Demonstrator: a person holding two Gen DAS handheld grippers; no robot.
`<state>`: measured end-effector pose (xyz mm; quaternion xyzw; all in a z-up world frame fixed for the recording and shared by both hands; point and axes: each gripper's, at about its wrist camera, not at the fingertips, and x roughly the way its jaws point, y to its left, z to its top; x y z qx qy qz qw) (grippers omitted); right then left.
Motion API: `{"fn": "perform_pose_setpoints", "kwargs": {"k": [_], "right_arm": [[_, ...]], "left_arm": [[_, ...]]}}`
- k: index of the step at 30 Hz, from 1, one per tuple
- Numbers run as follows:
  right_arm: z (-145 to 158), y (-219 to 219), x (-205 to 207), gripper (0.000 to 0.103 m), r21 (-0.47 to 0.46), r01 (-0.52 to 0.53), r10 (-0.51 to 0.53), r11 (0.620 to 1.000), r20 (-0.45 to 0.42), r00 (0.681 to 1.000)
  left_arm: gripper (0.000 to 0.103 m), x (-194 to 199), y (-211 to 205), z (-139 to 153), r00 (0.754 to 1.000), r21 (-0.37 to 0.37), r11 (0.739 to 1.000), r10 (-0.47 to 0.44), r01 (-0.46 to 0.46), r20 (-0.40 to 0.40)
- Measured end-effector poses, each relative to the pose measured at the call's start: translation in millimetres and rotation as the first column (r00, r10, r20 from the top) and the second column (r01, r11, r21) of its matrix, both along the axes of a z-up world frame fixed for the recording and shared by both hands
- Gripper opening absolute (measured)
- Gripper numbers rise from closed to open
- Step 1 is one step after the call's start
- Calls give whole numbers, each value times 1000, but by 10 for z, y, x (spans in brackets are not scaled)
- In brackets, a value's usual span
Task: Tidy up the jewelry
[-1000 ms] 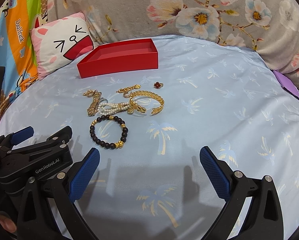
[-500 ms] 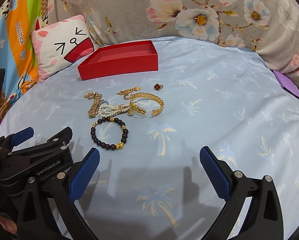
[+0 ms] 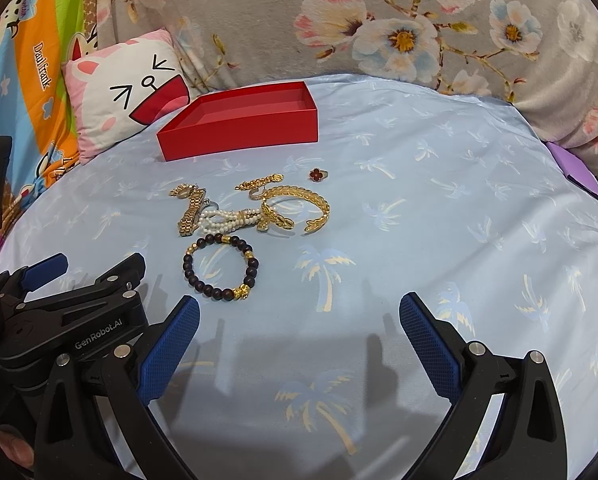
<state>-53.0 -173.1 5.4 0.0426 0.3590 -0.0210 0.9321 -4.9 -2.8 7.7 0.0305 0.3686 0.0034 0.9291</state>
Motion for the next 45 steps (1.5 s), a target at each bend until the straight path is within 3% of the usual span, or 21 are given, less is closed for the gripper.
{"fn": "perform_pose_setpoints", "kwargs": {"k": [45], "right_arm": [[-10,0,1,98,-1,0,0,1000,0,1000]], "left_arm": [[93,-10,10,-14,1000,0,1000,1,-1,-3]]}}
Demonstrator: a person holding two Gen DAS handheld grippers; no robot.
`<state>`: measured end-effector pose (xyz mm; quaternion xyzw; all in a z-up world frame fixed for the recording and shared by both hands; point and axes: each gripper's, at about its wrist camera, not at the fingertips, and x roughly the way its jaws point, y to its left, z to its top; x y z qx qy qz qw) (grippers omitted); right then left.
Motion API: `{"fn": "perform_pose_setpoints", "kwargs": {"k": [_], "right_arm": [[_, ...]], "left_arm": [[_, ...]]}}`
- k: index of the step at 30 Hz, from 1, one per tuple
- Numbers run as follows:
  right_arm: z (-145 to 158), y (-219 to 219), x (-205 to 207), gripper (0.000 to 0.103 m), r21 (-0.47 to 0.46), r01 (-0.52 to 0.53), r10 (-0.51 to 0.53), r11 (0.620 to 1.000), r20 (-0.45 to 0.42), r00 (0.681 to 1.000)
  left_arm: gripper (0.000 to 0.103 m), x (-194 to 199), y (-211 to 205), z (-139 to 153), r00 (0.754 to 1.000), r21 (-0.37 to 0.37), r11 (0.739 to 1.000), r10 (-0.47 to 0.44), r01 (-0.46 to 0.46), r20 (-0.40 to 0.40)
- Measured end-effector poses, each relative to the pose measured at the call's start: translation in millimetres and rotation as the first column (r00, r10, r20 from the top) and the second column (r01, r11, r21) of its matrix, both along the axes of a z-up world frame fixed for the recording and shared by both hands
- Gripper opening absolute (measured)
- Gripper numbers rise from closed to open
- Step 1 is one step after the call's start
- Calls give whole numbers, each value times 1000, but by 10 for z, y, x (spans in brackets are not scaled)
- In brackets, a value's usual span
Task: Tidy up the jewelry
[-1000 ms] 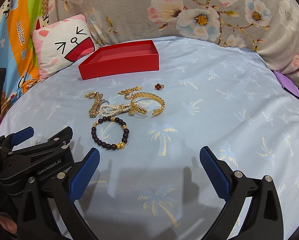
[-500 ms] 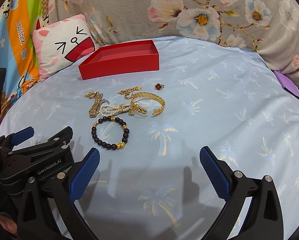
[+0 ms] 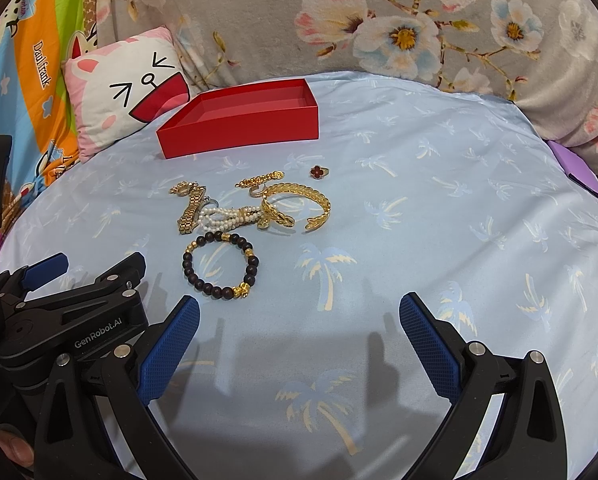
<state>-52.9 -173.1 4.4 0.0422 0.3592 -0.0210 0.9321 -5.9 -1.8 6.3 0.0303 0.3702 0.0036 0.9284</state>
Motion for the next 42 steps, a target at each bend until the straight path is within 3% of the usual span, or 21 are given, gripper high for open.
{"fn": "perform_pose_setpoints", "kwargs": {"k": [12,18,24,29,35,39,42], "right_arm": [[-5,-1,0,98,9,-3,3,1000,-5,1000],[42,-90,29,98,95,-7,8,995,-12,1000],[116,-272,390,95,176,11,-3,984,-42,999],[64,-258,770,94,207,-12,28,978,-75,997],[-67,-207,1069,82,209,-42,67,977,-117,991],[-126,-198,1154,64,222,-57,89,973,-134,987],[-143,-195,1163,57,230,-66,99,971,-135,986]], "left_arm": [[93,-1,10,-14,1000,-2,1000,-1,1,0],[94,-17,116,-14,1000,-30,1000,-9,8,-18],[94,39,389,93,999,-122,992,17,-21,-36],[94,161,518,187,999,-133,990,37,-41,-30],[94,291,537,224,999,-151,988,18,-24,-39],[94,350,520,212,999,-162,987,-3,-5,-48],[94,375,487,193,998,-164,986,-15,5,-55]]}}
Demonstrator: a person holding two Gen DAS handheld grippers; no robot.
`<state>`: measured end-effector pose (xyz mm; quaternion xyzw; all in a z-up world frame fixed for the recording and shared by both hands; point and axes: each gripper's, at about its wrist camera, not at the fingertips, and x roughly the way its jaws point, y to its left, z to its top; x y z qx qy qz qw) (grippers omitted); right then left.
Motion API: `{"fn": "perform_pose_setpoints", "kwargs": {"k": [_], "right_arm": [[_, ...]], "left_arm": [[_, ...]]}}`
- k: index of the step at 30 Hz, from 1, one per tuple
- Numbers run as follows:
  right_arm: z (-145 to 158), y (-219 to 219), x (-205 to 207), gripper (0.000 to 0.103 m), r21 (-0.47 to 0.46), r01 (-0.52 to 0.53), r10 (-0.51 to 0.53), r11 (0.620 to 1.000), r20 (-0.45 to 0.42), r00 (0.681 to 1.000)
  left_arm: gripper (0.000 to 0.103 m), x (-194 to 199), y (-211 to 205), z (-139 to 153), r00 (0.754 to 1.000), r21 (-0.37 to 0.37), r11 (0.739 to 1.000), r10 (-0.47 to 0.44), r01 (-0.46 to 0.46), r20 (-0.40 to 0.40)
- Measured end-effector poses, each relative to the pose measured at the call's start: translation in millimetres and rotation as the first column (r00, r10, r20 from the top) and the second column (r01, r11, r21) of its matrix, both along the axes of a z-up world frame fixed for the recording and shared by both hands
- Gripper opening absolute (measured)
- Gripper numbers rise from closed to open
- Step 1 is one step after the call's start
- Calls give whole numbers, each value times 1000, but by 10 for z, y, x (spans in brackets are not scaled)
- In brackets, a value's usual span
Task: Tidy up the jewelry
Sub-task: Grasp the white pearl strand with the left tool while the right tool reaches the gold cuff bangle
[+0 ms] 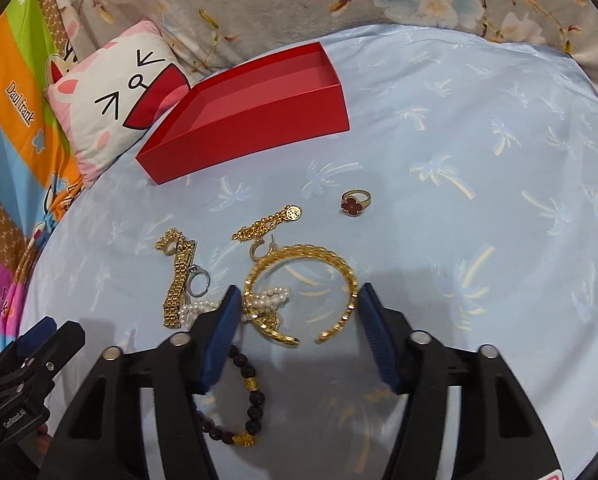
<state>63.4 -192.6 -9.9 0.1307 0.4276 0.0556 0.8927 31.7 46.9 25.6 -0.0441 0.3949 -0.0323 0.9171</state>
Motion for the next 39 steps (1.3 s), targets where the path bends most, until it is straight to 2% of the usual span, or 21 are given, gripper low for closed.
{"fn": "perform_pose_setpoints", "kwargs": {"k": [8,13,18,20,22,25,28,31,34,36,38,39], "right_arm": [[42,-31,-57,57,-9,16,-16,1000,29,999],[175,-147,-193,57,-22,34,-33,999,57,998],[196,-293,-362,57,-37,65,-63,997,40,997],[191,-371,-433,57,-27,79,-78,997,34,996],[191,-437,-484,57,-21,90,-89,996,32,995],[207,-505,-531,57,-24,106,-105,994,31,994],[226,-558,-549,57,-18,115,-114,993,29,993],[242,-578,-558,57,-11,114,-113,993,34,993],[248,-572,-553,57,-4,108,-108,994,38,993],[254,-573,-545,57,2,105,-105,994,39,994],[252,-571,-546,57,4,101,-101,995,38,994],[250,-570,-547,57,3,100,-100,995,37,994]], "left_arm": [[94,0,-101,-42,999,1,999,-39,39,-16],[94,20,-267,39,993,-11,993,-114,114,-1],[94,166,-615,94,968,-33,967,-251,251,2],[94,253,-778,84,959,4,959,-282,282,11],[91,338,-889,48,949,3,949,-315,315,2],[82,464,-1026,-41,934,-21,934,-357,357,-27],[68,533,-1131,-141,920,-29,922,-388,387,-57],[64,532,-1201,-193,914,-13,916,-402,402,-60],[46,539,-1243,-251,904,-31,908,-418,417,-85],[42,511,-1253,-257,907,-12,910,-414,414,-78],[28,485,-1248,-255,907,-21,910,-414,414,-76],[26,478,-1246,-256,907,-27,911,-413,412,-77]]}}
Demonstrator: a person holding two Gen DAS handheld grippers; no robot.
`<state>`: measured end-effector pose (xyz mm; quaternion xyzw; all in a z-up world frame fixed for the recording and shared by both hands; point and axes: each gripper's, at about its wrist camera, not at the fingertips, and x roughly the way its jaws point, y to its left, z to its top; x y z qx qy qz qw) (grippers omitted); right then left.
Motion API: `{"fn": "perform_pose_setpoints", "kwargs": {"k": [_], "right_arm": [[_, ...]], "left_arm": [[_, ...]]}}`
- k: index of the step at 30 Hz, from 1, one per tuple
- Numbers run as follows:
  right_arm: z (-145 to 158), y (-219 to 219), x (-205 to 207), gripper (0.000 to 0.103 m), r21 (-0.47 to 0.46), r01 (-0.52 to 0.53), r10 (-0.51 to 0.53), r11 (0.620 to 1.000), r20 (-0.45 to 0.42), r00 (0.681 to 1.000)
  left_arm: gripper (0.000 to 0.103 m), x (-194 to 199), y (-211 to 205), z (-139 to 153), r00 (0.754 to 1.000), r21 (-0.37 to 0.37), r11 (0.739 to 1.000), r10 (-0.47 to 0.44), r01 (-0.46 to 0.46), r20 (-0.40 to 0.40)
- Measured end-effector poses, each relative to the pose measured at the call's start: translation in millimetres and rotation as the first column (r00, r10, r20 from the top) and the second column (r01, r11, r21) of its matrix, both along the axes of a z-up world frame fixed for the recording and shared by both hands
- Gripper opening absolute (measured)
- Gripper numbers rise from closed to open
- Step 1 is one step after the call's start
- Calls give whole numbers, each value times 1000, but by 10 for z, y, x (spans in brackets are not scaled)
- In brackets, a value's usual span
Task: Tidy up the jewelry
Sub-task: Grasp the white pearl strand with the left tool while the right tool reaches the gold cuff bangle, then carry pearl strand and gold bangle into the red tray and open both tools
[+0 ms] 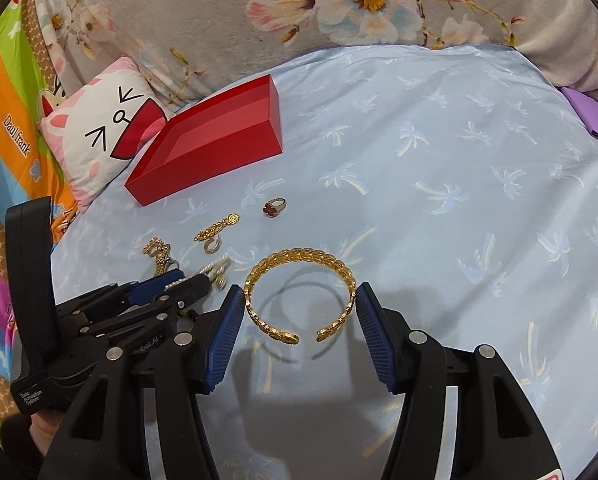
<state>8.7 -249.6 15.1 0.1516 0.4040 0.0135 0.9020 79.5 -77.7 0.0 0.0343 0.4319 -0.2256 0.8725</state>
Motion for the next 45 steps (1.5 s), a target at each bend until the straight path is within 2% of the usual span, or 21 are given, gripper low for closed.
{"fn": "perform_pose_setpoints", "kwargs": {"k": [1,2,10,17,22,27,33,40,45], "right_arm": [[-1,0,-2,57,1,-1,1,1000,-1,1000],[-1,-1,-2,57,2,-3,3,1000,-2,1000],[71,41,-81,57,-6,-11,11,1000,11,1000],[255,133,-80,57,-23,-39,40,999,44,998],[502,220,183,57,-20,-97,99,995,87,991],[855,326,785,57,-26,-174,176,984,150,973],[1051,479,1816,57,-42,-229,233,973,169,958],[787,663,3001,57,-63,-259,264,964,79,961],[507,693,3558,57,-55,-263,263,963,-5,965]], "left_arm": [[18,-6,6,-2,1000,-8,1000,-4,4,-6],[15,-14,8,-4,1000,-20,1000,-8,8,-17],[11,-169,68,218,1000,-72,997,9,-8,10],[11,-250,245,646,998,-115,993,24,-17,55],[11,-76,420,985,994,-128,991,53,-40,99],[11,427,624,1257,983,-119,989,108,-91,146],[11,1364,865,1363,966,-122,975,202,-184,159],[11,2320,882,1120,965,-85,973,225,-215,136],[11,2811,895,890,966,-58,970,243,-238,94]]}}
